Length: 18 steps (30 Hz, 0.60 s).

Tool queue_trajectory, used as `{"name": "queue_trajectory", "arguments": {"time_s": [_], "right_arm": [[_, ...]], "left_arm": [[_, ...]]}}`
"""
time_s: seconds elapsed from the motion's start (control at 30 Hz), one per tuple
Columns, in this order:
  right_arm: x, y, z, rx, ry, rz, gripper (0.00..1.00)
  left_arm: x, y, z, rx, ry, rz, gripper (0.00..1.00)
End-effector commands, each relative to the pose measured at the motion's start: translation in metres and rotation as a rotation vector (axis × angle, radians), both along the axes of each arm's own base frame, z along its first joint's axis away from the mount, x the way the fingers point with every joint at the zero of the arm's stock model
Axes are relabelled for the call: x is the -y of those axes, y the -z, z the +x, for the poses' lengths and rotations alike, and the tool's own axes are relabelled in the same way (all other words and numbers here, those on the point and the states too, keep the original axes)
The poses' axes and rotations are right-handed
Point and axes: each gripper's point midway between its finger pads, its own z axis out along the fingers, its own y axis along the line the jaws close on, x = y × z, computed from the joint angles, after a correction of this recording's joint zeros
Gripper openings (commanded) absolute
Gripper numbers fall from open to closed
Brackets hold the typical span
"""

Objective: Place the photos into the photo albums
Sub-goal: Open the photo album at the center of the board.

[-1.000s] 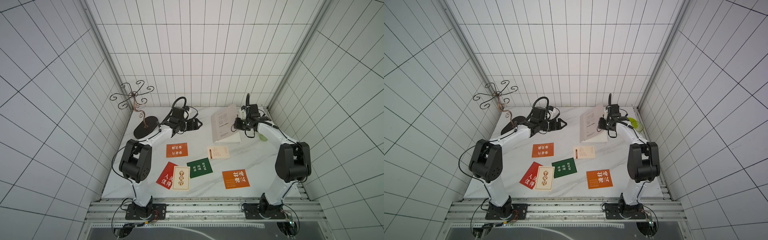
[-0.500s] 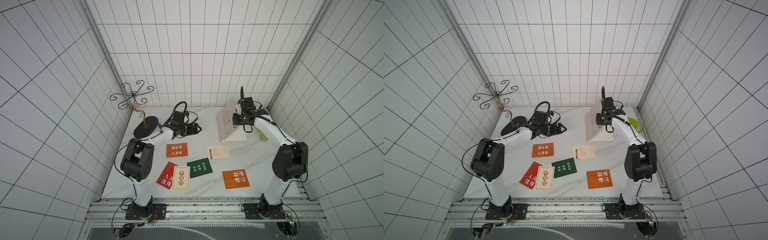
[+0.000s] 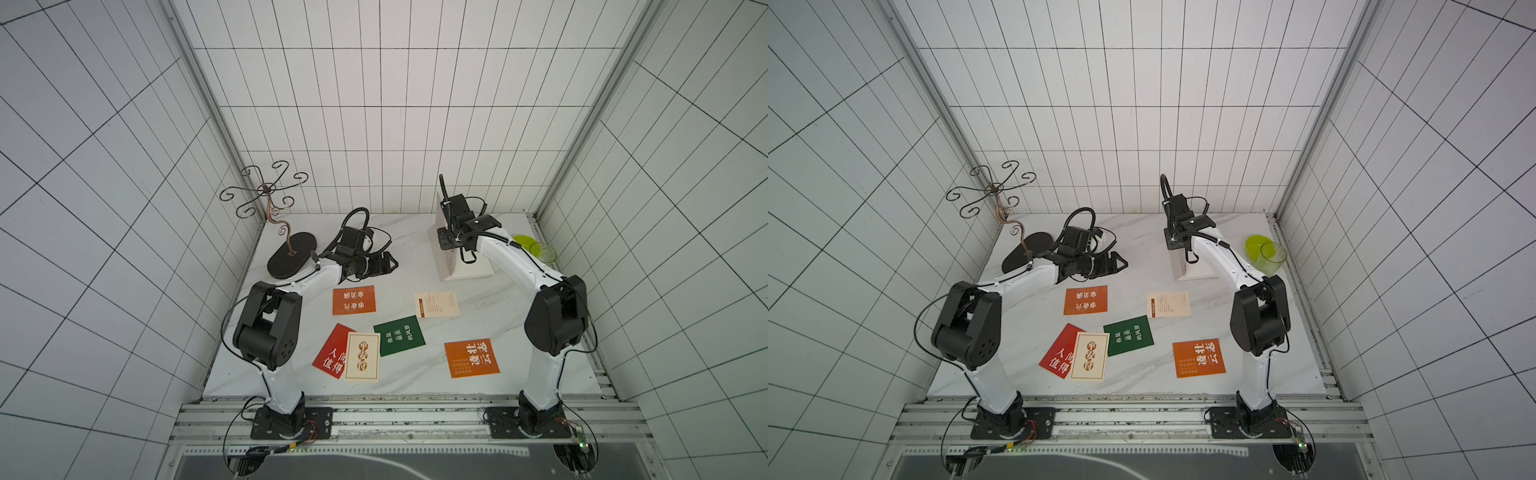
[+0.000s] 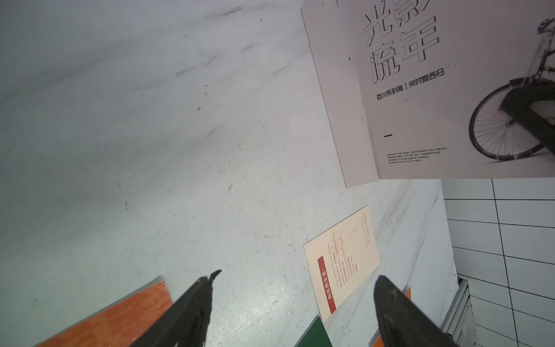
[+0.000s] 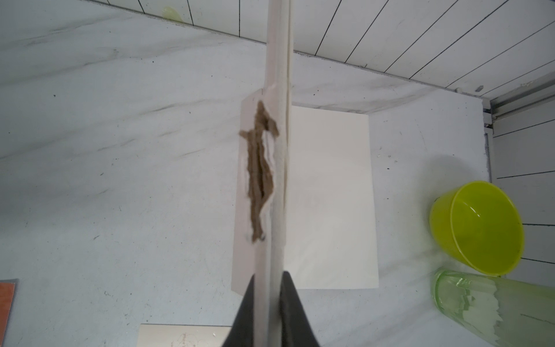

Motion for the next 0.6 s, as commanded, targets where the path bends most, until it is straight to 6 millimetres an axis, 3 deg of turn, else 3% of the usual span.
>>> {"name": "queue_trajectory", "arguments": {"time_s": [0.0, 0.4, 0.57], "right_arm": [[-0.016, -0.005, 0.008, 0.025, -0.021, -0.033, 0.18], [-0.063, 0.016, 0.001, -0.034, -0.114, 0.063, 0.33], [-0.079, 0.023, 0.0, -0.055, -0.147, 0.117, 0.44]], "left_arm": [[-0.004, -0.013, 0.0, 0.044, -0.004, 0.003, 0.84], [-0.003, -0.017, -0.002, 0.048, 0.0, -0.012, 0.84], [-0.004, -0.02, -0.002, 0.056, -0.002, -0.015, 0.84]]}}
